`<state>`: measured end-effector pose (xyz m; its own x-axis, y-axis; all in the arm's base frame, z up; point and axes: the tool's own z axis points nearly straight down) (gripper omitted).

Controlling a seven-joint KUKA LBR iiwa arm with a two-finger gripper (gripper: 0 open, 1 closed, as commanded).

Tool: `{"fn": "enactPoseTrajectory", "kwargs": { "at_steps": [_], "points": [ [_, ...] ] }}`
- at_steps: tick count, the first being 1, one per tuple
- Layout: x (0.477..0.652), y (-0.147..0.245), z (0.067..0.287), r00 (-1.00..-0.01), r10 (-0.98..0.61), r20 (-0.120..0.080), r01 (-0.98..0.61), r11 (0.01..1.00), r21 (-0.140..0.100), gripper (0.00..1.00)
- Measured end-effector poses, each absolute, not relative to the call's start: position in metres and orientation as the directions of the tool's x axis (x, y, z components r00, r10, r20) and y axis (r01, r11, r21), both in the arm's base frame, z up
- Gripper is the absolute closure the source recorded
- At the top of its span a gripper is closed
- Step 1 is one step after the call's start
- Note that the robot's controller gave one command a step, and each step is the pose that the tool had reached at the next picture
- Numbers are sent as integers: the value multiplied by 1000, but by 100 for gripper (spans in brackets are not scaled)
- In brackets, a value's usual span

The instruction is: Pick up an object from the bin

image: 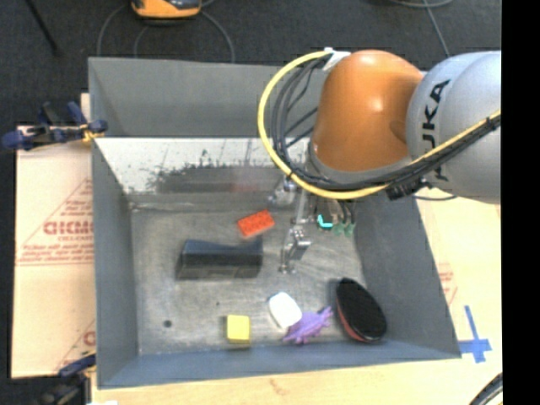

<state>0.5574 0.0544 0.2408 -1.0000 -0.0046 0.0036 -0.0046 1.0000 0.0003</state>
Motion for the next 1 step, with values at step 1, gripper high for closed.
{"fn": "enactPoseTrajectory", "kwargs": {
  "at_steps": [1],
  "points": [
    [558, 54, 245, -1000, -3, -3, -3, 1000, 1, 0]
  ]
}}
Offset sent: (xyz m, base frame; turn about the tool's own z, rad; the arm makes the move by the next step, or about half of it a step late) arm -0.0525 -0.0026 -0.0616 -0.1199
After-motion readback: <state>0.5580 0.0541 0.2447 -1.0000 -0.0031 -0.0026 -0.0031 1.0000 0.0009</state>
